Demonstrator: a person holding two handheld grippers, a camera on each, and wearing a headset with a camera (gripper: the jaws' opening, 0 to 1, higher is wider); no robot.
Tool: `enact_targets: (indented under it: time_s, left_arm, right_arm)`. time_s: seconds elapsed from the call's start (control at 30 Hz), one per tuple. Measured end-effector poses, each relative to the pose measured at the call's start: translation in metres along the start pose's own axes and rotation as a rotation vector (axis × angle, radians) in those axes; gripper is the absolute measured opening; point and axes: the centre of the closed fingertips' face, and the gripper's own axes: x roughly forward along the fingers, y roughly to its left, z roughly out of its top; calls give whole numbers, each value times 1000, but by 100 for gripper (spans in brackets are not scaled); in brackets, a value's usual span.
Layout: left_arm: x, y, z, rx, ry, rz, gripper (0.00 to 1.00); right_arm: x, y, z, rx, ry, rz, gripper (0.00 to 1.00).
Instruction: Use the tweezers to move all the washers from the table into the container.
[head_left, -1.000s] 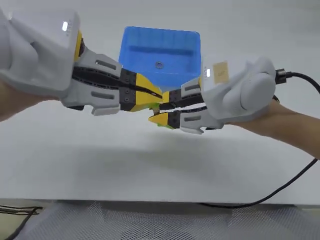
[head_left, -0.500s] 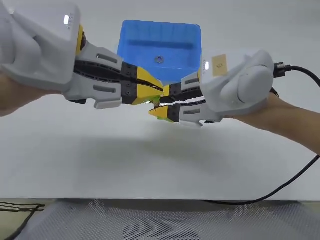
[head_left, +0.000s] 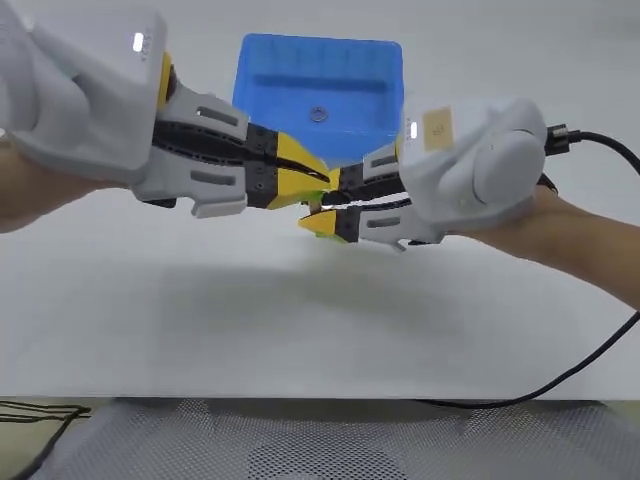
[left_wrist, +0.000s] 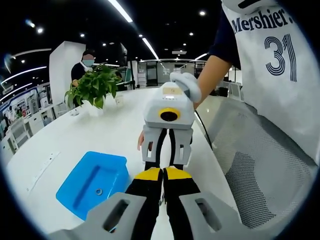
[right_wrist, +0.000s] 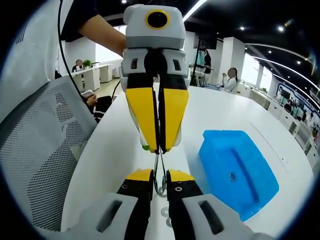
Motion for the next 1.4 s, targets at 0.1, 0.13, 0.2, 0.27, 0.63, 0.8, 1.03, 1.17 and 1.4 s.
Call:
enact_targets:
  time_s: [0.1,0.13,0.2,0.27,0.63,0.8,1.03,1.17,1.4]
  left_arm:
    - [0,0,0,2,1,1,5]
    - [-1,1,0,1,1,3,5]
    - [-1,2,-1,-2,1,1,5]
    - [-2,2,-1,-2,1,1,5]
    - [-9,6,-9,6,7,-6,5]
    - [-12,9,-13,7,11,-7,5]
    - [-15,14,-18,-4,16,-2,5]
    - [-13,13,-17,-3,21,-10,5]
    - [-16,11,-15,-5,26,-25,5]
  right_arm:
    - [1,0,0,1,4,3,12]
    - [1,0,0,-3,7,5,12]
    - [1,0,-1,-5,9,8,12]
    - [1,0,-2,-3,13,11,12]
    - [2,1,-11,-5,46,29,11]
    - [2,0,-16,5,42,39,11]
    - [2,0,-15,33,10,49,10]
    - [1,2,-14,22,15,49,9]
    - [-1,5,-9,28,13,45,9]
